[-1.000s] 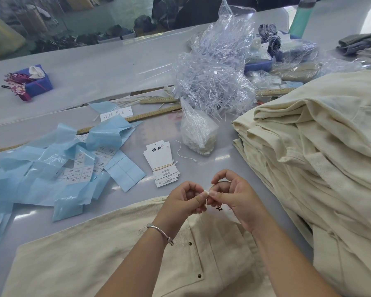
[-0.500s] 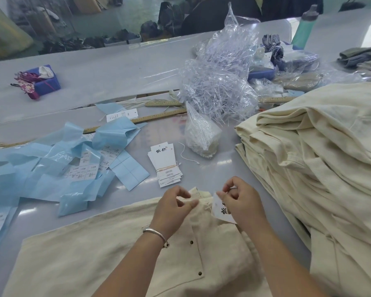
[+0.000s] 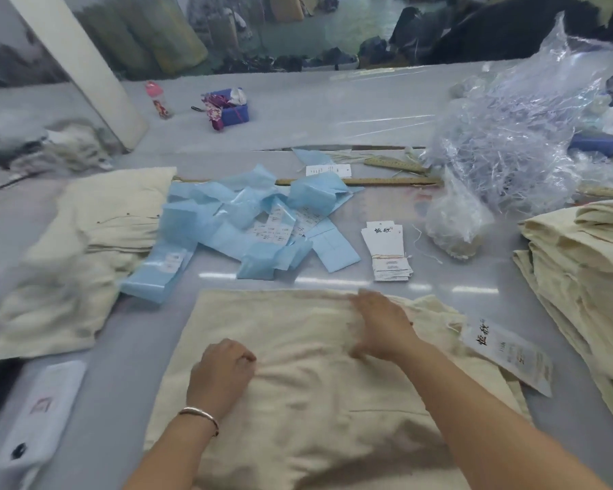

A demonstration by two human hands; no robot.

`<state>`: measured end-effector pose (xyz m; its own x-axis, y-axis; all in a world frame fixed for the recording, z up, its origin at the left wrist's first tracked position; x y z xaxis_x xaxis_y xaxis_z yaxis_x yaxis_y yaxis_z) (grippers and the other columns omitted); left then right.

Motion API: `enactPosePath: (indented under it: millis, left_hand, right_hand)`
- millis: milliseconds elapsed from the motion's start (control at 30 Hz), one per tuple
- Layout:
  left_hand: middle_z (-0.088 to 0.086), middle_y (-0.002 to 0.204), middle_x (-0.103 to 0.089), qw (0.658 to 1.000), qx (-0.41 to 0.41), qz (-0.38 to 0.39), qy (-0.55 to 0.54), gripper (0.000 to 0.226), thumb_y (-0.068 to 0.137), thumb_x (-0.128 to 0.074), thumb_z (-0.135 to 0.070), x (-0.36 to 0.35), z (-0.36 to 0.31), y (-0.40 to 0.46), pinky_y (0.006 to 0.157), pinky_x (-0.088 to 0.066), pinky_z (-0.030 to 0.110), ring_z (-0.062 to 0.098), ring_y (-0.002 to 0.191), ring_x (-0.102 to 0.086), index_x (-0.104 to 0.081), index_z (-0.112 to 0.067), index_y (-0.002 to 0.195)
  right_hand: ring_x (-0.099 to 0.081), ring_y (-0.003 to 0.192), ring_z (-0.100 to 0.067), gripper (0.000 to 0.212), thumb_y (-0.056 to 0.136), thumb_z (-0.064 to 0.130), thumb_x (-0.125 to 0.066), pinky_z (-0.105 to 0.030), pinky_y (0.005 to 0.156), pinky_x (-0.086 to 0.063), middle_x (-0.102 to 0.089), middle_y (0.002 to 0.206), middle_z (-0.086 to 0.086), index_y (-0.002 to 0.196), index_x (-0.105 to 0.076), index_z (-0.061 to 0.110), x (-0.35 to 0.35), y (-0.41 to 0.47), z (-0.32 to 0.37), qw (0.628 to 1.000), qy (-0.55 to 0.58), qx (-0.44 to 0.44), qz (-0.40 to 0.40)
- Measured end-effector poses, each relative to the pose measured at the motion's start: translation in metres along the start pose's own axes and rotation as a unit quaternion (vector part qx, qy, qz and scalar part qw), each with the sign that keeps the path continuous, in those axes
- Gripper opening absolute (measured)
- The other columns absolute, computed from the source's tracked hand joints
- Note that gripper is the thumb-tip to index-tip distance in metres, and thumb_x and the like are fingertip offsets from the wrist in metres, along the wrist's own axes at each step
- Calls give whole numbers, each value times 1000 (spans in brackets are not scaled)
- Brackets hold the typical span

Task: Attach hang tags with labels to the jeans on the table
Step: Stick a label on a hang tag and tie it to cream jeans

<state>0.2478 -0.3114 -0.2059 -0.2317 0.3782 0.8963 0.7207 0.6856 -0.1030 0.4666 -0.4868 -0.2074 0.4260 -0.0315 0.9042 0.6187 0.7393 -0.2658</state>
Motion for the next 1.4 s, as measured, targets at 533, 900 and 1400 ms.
enactPosePath:
  millis: [533, 900, 1400]
  left_hand:
    - [8, 118, -64, 969, 175, 52, -169, 59, 68, -83, -28, 18, 105, -44, 85, -47, 29, 27, 111, -60, -56, -10, 117]
    - [-8, 77, -74, 868, -136, 56, -475, 5, 85, -72, -19, 151, -72, -20, 53, -48, 14, 4, 65, -68, -72, -24, 87]
    - [-9, 77, -72, 731, -462, 103, -492, 24, 82, -67, -48, 239, -418, -86, 57, -53, 27, 12, 62, -63, -73, -35, 102]
  right_hand:
    - [-59, 101, -22, 43, 80, 58, -60, -31, 72, -44, -63, 107, 2, 101, -42, 25, -18, -24, 18, 991, -87, -102, -9]
    - [-61, 90, -23, 41, 81, 68, -47, -34, 65, -38, -65, 93, 7, 99, -58, 33, 99, -196, 0, 922, 17, -249, -294]
    - [-57, 76, -28, 78, 64, 89, -42, -34, 61, -37, -58, 75, 4, 98, -60, 22, 300, -548, -26, 690, -149, -431, -563]
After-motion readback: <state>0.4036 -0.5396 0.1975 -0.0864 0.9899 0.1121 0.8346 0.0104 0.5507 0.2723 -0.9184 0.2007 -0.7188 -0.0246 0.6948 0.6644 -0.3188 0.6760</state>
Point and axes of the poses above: each hand's wrist, its own y-axis towards the middle knuckle, its own x-axis out of the back of the hand, z = x × y, the point moved 9 cm from there along y, towards the middle knuckle
